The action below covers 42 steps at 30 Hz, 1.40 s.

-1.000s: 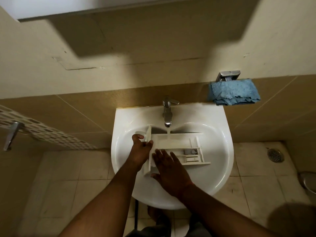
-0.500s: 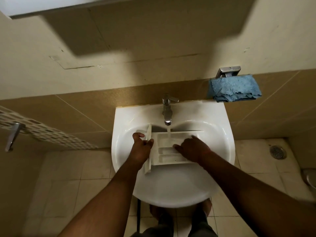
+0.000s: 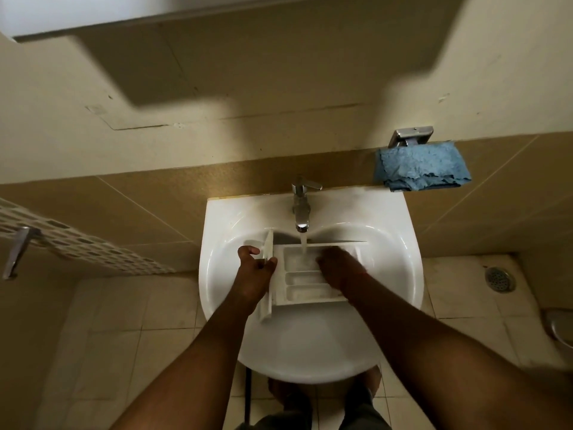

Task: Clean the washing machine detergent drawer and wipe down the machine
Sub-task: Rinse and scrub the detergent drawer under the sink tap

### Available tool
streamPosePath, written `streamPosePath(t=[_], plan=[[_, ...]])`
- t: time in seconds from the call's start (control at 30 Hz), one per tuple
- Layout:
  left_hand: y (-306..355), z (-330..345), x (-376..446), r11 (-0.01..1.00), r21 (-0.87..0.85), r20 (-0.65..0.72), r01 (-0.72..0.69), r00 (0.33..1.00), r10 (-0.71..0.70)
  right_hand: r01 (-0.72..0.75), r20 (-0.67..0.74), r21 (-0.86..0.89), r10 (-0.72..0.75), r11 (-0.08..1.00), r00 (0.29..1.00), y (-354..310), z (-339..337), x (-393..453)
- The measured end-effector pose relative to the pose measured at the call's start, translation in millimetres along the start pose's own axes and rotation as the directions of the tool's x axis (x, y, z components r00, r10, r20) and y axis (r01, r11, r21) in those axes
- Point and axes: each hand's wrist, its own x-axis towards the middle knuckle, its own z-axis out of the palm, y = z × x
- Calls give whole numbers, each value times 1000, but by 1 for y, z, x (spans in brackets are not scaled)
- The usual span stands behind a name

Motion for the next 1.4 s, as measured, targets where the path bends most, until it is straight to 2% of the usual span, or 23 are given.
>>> streamPosePath(t=[0.03,0.07,0.1,0.13,0.17,0.2,0.23,0.27,0.37,0.47,0.53,0.63,0.73,0.8,0.87,1.0,1.17,1.23,1.27,1.3,1.33,1.37,1.4], plan=[[0,0,0,1000,3,-8,1,1000,-1,9,12,71,-10,997,1000,-13,4,3],[0,0,-1,1000,10,-14,1,1000,-1,-13,22,271,7,963,1000,-28,3,4],[0,-1,-1,1000,14,-16,-2,1000,2,-28,34,530,11,847,999,-40,-1,3],[-1,-1,-2,1000,13,-13,-7,1000,7,-61,65,778,17,625,998,-50,-10,1],[-1,-2,-3,1000,9,-9,-13,1000,13,-104,101,942,24,321,995,-55,-19,-2],[0,-2,-3,1000,8,-7,-15,1000,15,-119,115,990,68,71,991,-57,-25,-3],[0,-1,-3,1000,11,-8,-12,1000,12,-88,93,994,96,-58,991,-56,-26,-2],[0,-1,-3,1000,14,-11,-8,1000,8,-28,28,1000,125,-5,992,-57,-28,-3],[0,0,-5,1000,-9,-19,-17,1000,17,251,-249,769,-85,588,965,-71,-20,-17],[2,1,-6,1000,-19,-24,-16,1000,15,498,-337,495,-371,712,865,-78,18,-51],[2,1,-6,1000,-23,-32,-2,999,2,574,-305,117,-521,810,797,-65,58,-75],[2,1,-4,999,-35,-33,3,999,-4,495,-317,-262,-558,829,767,-25,86,-90],[1,1,-4,1000,-27,-26,3,1000,-4,254,-411,-285,-357,924,839,3,68,-85],[2,1,-4,1000,-18,-19,-4,1000,4,145,-377,-291,-253,946,891,2,49,-80],[2,2,-4,1000,-16,-25,0,1000,0,205,-258,-272,-276,940,926,-19,42,-80],[5,2,-6,1000,-20,-22,-18,1000,18,387,-71,-125,-398,913,915,-44,32,-75],[5,2,-7,1000,-21,-22,3,1000,-4,163,-13,-432,-186,887,982,-18,16,-64],[5,3,-7,1000,-16,-40,3,999,-3,178,93,-345,-155,922,984,-32,7,-60],[5,3,-6,1000,-17,-45,2,999,-2,189,143,-201,-162,961,976,-38,-1,-56],[4,2,-6,1000,-12,-43,-2,999,1,164,158,38,-168,986,973,-42,-10,-49],[4,1,-6,1000,-7,-38,-5,999,5,104,117,352,-154,930,981,-43,-22,-42],[4,0,-6,1000,-4,-32,-9,999,9,-1,64,684,-59,730,996,-43,-33,-35],[3,0,-5,1000,-8,-27,-10,1000,9,-95,77,915,61,393,995,-43,-41,-29]])
